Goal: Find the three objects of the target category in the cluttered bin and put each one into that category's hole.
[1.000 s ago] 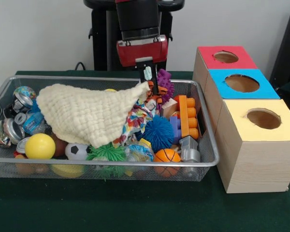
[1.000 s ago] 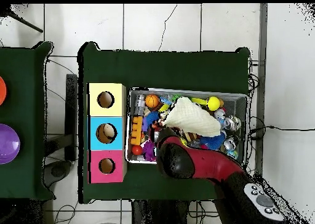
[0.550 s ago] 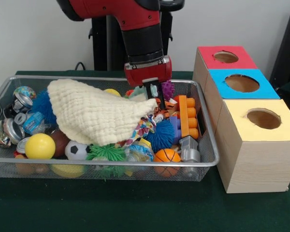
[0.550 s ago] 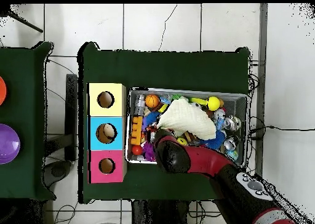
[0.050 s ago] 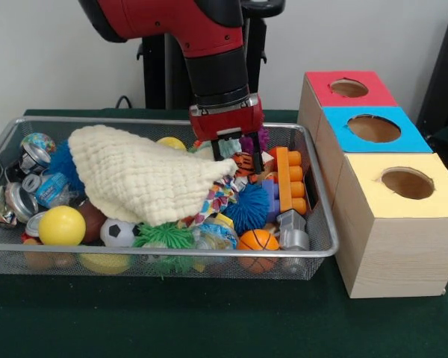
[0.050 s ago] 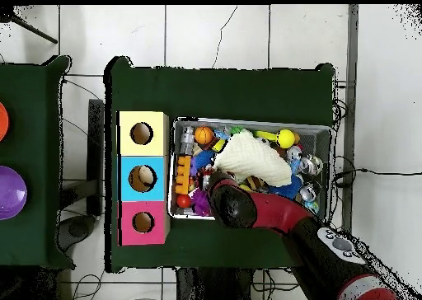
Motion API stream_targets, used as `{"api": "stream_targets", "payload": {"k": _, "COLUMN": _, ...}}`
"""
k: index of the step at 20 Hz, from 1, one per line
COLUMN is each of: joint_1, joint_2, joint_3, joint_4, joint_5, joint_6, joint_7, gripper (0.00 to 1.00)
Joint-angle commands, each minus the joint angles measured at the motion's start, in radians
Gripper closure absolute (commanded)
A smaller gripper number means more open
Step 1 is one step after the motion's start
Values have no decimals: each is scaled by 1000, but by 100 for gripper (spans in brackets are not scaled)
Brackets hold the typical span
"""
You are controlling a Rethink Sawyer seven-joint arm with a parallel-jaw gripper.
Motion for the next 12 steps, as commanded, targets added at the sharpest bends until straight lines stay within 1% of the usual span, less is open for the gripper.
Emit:
{"api": "stream_targets", "payload": {"k": 1, "joint_1": 63, "joint_2": -72, "joint_3": -53, "joint_4": -36, "joint_5": 47, "joint_6": 150, "joint_7": 130, "gripper": 0}}
{"api": "stream_targets", "payload": {"k": 2, "joint_1": 90, "joint_2": -123, "joint_3": -74, "joint_4": -5, "joint_5": 62, "joint_6": 157, "joint_7": 156, "gripper": 0}}
{"api": "stream_targets", "payload": {"k": 3, "joint_1": 102, "joint_2": -150, "joint_3": -80, "joint_4": 10, "joint_5": 73, "joint_6": 169, "joint_7": 167, "gripper": 0}}
{"api": "stream_targets", "payload": {"k": 4, "joint_1": 127, "joint_2": -195, "joint_3": -96, "joint_4": 36, "joint_5": 93, "joint_6": 184, "joint_7": 191, "gripper": 0}}
{"api": "stream_targets", "payload": {"k": 5, "joint_1": 141, "joint_2": -218, "joint_3": -106, "joint_4": 48, "joint_5": 104, "joint_6": 193, "joint_7": 201, "gripper": 0}}
{"api": "stream_targets", "payload": {"k": 6, "joint_1": 170, "joint_2": -242, "joint_3": -131, "joint_4": 59, "joint_5": 124, "joint_6": 211, "joint_7": 222, "gripper": 0}}
{"api": "stream_targets", "payload": {"k": 9, "joint_1": 214, "joint_2": -261, "joint_3": -159, "joint_4": 79, "joint_5": 166, "joint_6": 251, "joint_7": 249, "gripper": 0}}
{"api": "stream_targets", "payload": {"k": 10, "joint_1": 230, "joint_2": -257, "joint_3": -169, "joint_4": 90, "joint_5": 190, "joint_6": 282, "joint_7": 263, "gripper": 0}}
{"api": "stream_targets", "payload": {"k": 12, "joint_1": 248, "joint_2": -239, "joint_3": -172, "joint_4": 89, "joint_5": 212, "joint_6": 286, "joint_7": 261, "gripper": 0}}
